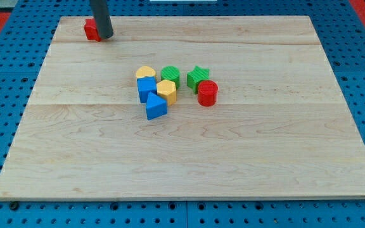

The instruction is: Place the green star diagonally to the red star

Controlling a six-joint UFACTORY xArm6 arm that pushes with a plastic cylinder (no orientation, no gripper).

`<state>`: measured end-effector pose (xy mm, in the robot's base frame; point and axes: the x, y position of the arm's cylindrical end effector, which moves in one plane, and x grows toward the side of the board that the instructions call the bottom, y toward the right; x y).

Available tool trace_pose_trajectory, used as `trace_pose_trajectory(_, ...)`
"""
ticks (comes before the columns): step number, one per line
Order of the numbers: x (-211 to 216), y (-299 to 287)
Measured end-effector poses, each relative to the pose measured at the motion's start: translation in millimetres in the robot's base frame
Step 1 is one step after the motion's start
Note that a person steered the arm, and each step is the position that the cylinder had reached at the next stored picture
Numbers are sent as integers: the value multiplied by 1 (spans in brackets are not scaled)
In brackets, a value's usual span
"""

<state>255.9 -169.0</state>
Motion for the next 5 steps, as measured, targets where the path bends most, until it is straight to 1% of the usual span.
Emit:
trace_pose_trajectory(1,42,105)
trace_pose_trajectory(2,86,222)
trace_pose_trajectory(3,154,298)
trace_pose_trajectory(4,186,246)
trace_pose_trajectory(5,152,191)
